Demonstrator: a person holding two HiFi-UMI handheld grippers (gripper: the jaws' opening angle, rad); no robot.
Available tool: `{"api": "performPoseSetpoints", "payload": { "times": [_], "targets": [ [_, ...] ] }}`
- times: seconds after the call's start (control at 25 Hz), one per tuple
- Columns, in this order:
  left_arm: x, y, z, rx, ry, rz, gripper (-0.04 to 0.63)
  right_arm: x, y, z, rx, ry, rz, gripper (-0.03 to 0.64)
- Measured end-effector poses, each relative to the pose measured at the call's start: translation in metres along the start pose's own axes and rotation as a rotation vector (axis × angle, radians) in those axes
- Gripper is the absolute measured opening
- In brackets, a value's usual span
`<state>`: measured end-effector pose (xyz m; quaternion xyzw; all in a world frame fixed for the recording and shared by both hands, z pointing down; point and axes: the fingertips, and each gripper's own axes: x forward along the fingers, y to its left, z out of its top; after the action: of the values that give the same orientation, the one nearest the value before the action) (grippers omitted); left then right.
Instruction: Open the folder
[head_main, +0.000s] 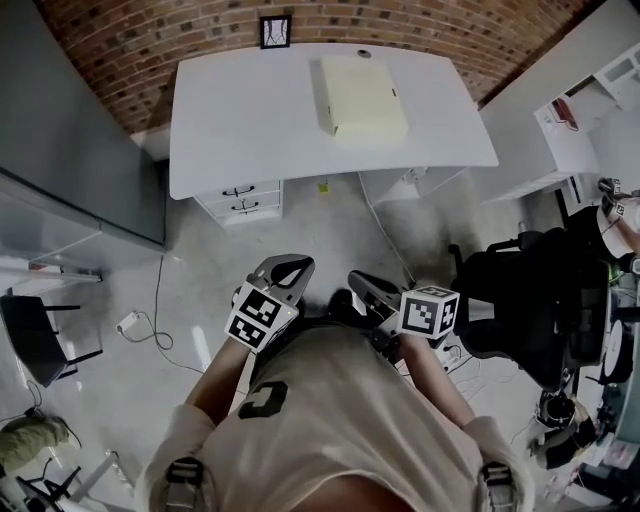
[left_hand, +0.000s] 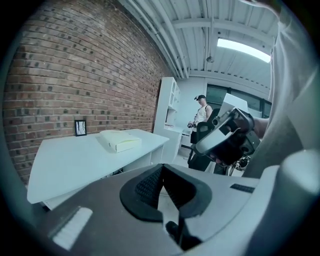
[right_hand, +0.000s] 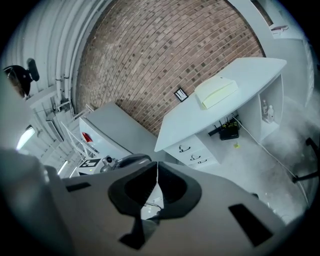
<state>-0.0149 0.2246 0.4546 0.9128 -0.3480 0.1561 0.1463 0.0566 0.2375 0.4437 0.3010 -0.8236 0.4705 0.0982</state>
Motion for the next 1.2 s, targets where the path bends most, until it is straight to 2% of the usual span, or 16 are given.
{"api": "performPoseSetpoints", "payload": {
  "times": [0.2,0.56,0.84,1.2],
  "targets": [
    [-0.003,0.01,-0.005,-0.023,0.018,0.022,0.003,0.012,0.002,0.013,-0.009,0.017,0.016,0.006],
    [-0.007,0.049,-0.002,-0.059,0.025,0.118,0.003,0.041,0.002,0.034,-0.047,0.081,0.071,0.006],
    [0.007,0.08,0.01,-0.078,0.036,0.171,0.003,0.047,-0.021,0.057,0.016,0.065,0.082,0.006],
    [0.05,0.105,0.033,-0.064,0.078,0.189,0.003,0.054,-0.056,0.101,0.07,0.052,0.118,0.006]
  ]
}}
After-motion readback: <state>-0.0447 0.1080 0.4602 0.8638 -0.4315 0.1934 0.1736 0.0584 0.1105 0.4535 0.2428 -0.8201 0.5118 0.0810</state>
